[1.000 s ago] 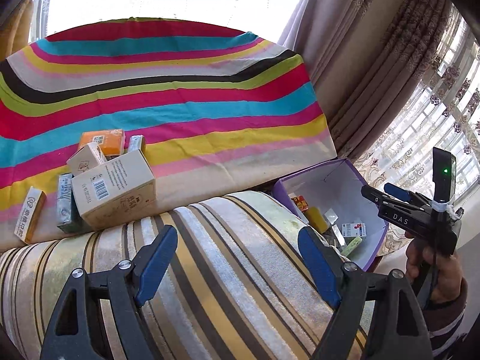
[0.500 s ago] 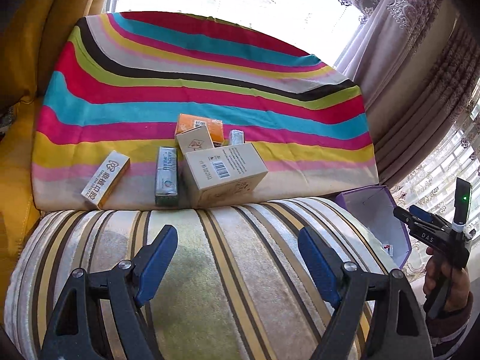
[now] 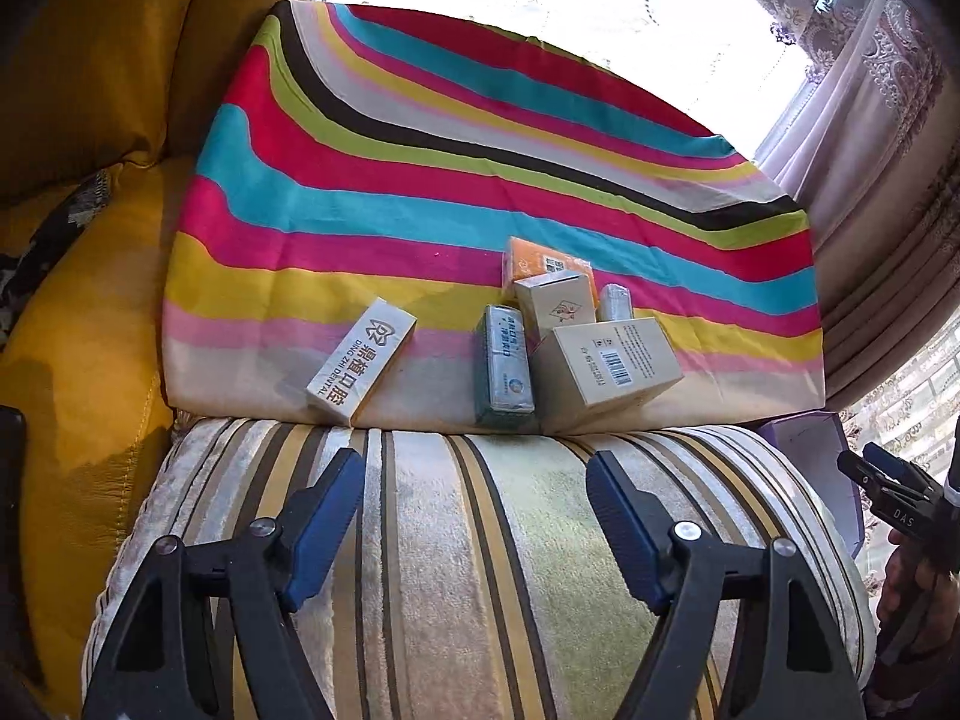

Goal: Organize objects
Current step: 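Move both open tools back to the pile of boxes, then grasp the tall brown box with the left tool while the right tool grasps the large white barcode box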

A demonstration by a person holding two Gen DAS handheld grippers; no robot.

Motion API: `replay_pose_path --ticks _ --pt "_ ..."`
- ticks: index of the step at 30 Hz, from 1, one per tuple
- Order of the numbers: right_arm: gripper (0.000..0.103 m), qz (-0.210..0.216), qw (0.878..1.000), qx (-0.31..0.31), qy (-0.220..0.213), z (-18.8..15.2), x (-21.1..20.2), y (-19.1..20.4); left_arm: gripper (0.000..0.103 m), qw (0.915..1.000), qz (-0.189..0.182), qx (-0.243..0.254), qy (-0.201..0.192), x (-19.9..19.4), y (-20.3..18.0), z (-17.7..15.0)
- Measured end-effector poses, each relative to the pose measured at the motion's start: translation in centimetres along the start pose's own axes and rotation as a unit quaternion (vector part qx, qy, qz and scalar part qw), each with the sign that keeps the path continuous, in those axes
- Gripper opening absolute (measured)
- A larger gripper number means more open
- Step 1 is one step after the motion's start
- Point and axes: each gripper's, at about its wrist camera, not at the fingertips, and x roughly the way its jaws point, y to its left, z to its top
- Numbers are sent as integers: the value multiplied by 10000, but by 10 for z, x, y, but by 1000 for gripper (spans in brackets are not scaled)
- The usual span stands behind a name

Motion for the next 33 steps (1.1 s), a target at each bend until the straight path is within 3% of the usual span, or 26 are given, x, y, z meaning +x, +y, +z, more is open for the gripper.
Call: replay_pose_path --ticks 10,18,27,33 --pt "93 693 9966 -428 140 15 5 58 61 9982 350 137 465 32 19 22" --pt "102 1140 9897 -818 272 31 14 112 61 9943 527 350 860 60 28 37" --pt "102 1394 9827 -1121 484 45 32 158 60 9889 816 582 1098 85 36 49" --pt "102 1495 9788 -1234 654 54 50 183 49 9885 692 623 1189 91 39 46"
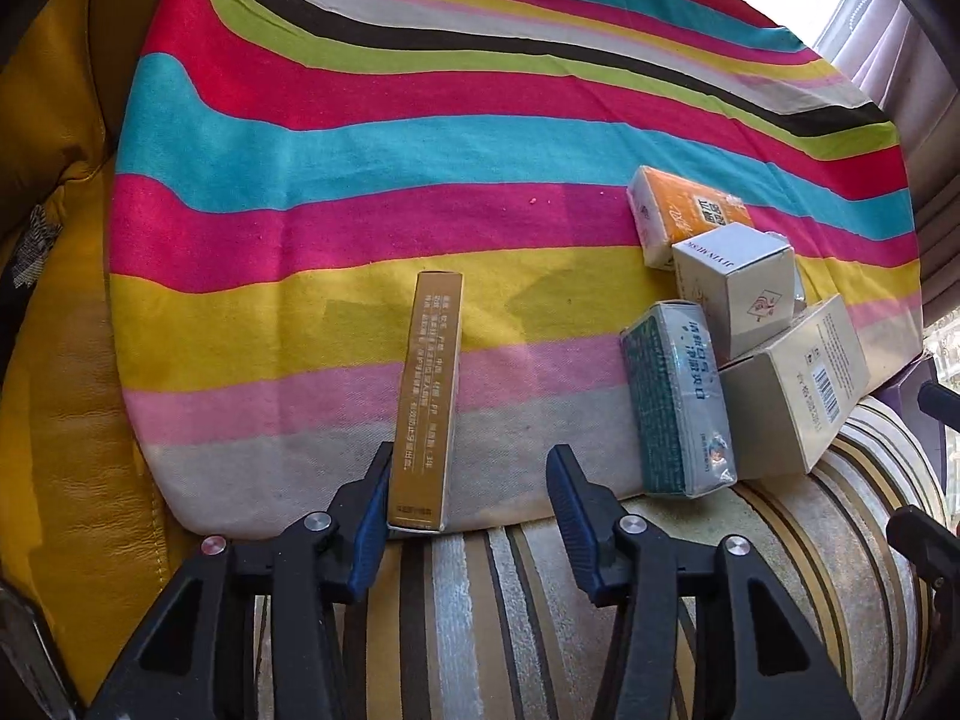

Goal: Organize objects
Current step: 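Grasp the tall brown box with the left tool while the right tool grasps the large white barcode box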

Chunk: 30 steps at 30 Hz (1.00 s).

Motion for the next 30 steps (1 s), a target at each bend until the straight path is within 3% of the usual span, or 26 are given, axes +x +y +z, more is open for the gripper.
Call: replay_pose_path --ticks 5,8,30 --pt "102 -19 9999 -68 128 10 15 7 23 9999 -85 -51 -114 -4 4 -3" --pt "102 -48 9998 -65 168 16 22 10 18 9997 -160 -90 -163 -6 7 -5" --pt "102 -181 9992 -6 364 35 60 15 17 9988 -260 -98 -411 -10 7 -8"
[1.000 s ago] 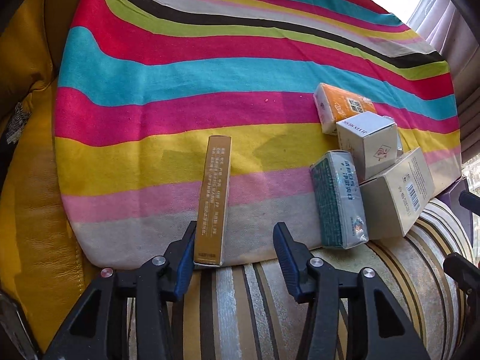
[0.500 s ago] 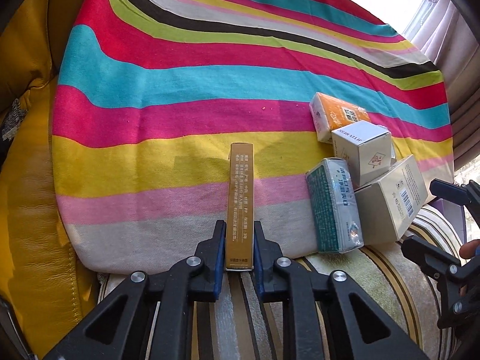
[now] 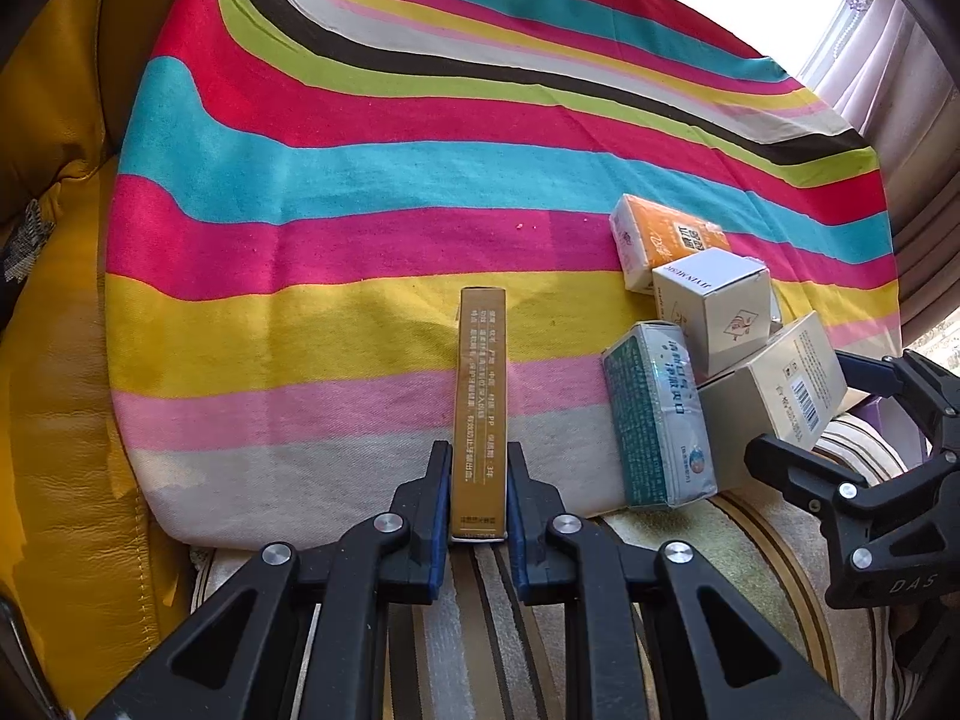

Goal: Organize objects
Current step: 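Grasp the tall brown box with the left tool while the right tool grasps the large white barcode box, then carry the brown box and large white box over the purple box and release both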

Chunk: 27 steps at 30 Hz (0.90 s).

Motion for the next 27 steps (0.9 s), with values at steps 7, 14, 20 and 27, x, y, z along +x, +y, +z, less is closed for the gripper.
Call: replay_pose_path --ticks 7,14,20,27 --pt "99 -7 9998 -6 -190 -8 -12 -3 17 9992 69 -5 -389 -23 -11 -3" --pt "99 -31 9992 16 -390 -20 -34 -10 17 9981 -164 -101 -592 -42 -34 -14" --pt "99 -74 9984 119 -556 -36 -54 -22 17 9965 -421 -26 -725 -55 -63 -26" --pt "99 -168 9966 355 -719 -63 -79 -45 17 9945 -717 205 -737 -61 -100 -37"
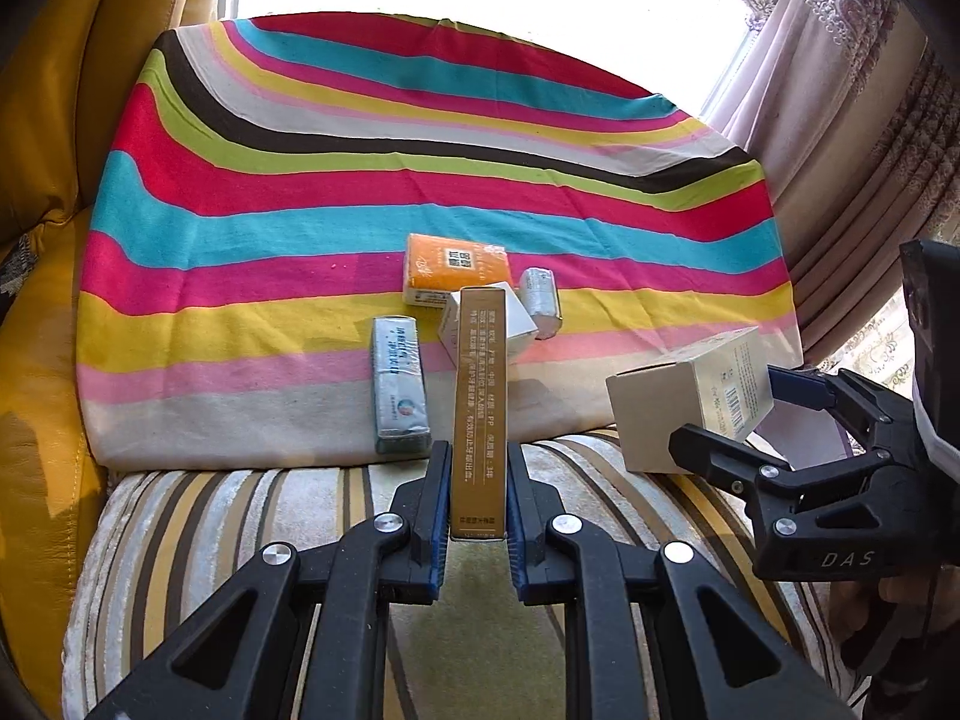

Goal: Organize objects
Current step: 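Carry the brown box and large white box over the purple box and release both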

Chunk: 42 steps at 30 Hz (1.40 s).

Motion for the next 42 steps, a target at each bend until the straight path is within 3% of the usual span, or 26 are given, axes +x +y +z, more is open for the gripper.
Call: replay_pose_path --ticks 21,35,42 --pt "99 -675 9924 952 -401 -70 -70 -112 17 9928 -809 871 177 9 -117 -12" --pt "99 -1542 9696 1800 -613 -115 -106 -206 17 9805 -1286 1421 435 25 -189 -20" --pt "99 -1862 9576 2070 -742 -129 -123 -237 17 9699 -1554 1798 536 31 -230 -29"
